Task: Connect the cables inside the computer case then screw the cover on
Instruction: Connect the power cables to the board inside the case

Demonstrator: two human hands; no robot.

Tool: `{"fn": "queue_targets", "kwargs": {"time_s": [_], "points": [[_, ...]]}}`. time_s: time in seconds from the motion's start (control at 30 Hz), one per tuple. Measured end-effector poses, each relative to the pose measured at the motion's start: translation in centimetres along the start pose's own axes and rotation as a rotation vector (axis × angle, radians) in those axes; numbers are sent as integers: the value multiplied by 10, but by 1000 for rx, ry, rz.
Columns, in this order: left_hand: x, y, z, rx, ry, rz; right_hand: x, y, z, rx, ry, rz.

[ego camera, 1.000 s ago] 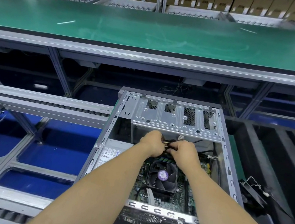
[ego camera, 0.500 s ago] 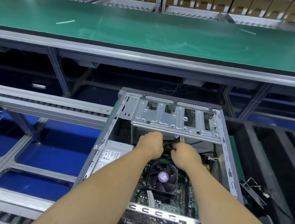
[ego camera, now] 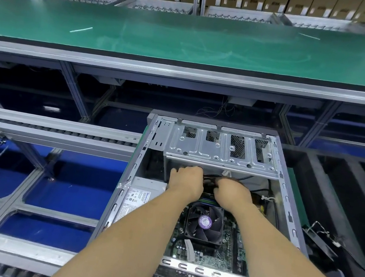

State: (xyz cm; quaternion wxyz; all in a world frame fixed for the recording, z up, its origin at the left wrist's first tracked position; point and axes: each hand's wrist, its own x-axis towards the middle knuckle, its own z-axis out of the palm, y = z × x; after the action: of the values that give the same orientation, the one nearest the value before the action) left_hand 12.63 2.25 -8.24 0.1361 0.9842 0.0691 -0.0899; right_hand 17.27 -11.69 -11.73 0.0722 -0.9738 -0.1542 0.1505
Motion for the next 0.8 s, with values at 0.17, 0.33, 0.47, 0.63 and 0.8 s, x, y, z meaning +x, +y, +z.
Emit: {"fn": "queue_targets", "kwargs": {"time_s": [0.17,0.33,0.47,0.63,0.8], "points": [[-4,2,3,-31,44,-13,-6,8,-3,128,74,13],[-6,2,2,-51,47,-10,-9,3,-1,171,111,28],[-7,1,1,-75,26,-13,-6,3,-3,7,101,1],[-7,2,2,-90,23,-19,-3,-5,-1,-159,117,9],[-7,2,2,-85,22,-15,-3,-8,5,-219,186,23]]}}
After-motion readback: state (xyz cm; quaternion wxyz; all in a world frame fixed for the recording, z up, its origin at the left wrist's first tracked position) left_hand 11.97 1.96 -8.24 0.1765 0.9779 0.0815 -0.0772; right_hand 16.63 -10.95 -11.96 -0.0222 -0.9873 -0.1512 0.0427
